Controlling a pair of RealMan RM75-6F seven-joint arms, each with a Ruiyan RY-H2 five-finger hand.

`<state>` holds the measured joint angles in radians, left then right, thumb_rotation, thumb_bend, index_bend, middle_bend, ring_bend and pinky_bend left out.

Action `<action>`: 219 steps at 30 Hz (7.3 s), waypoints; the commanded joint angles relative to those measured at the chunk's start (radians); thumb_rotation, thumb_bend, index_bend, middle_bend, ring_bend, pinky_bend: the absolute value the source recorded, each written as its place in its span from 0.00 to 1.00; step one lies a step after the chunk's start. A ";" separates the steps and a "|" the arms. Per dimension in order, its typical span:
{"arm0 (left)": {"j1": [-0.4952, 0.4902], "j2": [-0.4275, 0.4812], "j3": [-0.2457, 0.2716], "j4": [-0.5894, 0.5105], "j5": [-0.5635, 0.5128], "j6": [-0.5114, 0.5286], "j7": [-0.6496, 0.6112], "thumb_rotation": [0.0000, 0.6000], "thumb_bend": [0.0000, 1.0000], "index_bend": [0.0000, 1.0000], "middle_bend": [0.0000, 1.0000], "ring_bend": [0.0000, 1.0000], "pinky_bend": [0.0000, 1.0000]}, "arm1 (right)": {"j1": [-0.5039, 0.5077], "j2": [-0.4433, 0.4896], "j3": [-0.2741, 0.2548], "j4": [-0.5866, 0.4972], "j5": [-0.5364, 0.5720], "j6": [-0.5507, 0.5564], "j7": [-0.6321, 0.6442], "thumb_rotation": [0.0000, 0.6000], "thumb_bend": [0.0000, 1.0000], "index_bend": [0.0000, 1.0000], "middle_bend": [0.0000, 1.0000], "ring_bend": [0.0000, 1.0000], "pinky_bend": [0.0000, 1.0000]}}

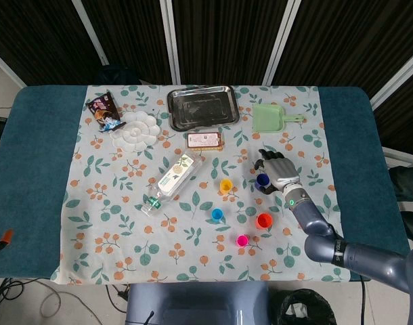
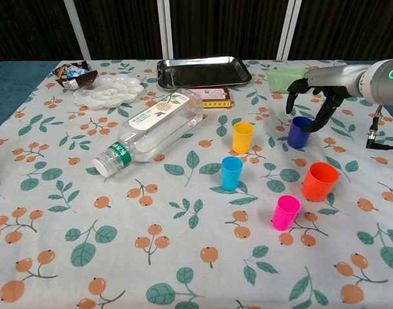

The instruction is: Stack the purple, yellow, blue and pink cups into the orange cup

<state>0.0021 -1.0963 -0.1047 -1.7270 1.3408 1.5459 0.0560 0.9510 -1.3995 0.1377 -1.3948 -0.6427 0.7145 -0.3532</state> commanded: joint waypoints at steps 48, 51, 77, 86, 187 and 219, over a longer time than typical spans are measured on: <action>0.003 0.001 -0.004 -0.006 -0.009 0.002 -0.003 1.00 0.22 0.13 0.07 0.01 0.00 | -0.063 0.388 -0.046 -0.400 -0.159 -0.022 0.023 1.00 0.40 0.49 0.00 0.06 0.09; 0.002 0.000 -0.003 -0.008 -0.007 0.002 -0.002 1.00 0.22 0.13 0.07 0.01 0.00 | -0.094 0.467 -0.062 -0.499 -0.205 -0.031 0.045 1.00 0.40 0.49 0.00 0.06 0.09; 0.002 -0.003 -0.001 -0.011 -0.008 -0.001 0.005 1.00 0.22 0.13 0.07 0.01 0.00 | -0.281 0.507 -0.106 -0.652 -0.538 0.135 0.070 1.00 0.40 0.49 0.00 0.06 0.09; 0.001 -0.004 -0.002 -0.010 -0.007 0.001 0.010 1.00 0.22 0.13 0.07 0.01 0.00 | -0.263 0.450 -0.095 -0.635 -0.489 0.139 0.027 1.00 0.40 0.49 0.00 0.06 0.09; 0.001 -0.004 -0.011 -0.007 -0.027 -0.007 -0.010 1.00 0.22 0.14 0.07 0.01 0.00 | 0.155 -0.013 0.004 -0.251 0.206 0.187 -0.231 1.00 0.40 0.23 0.00 0.06 0.09; 0.002 -0.006 -0.015 -0.008 -0.041 -0.007 -0.005 1.00 0.22 0.14 0.07 0.01 0.00 | 0.157 -0.141 0.012 -0.094 0.182 0.151 -0.204 1.00 0.40 0.32 0.00 0.06 0.09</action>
<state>0.0035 -1.1027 -0.1197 -1.7349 1.3000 1.5390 0.0508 1.1086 -1.5388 0.1489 -1.4903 -0.4591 0.8666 -0.5585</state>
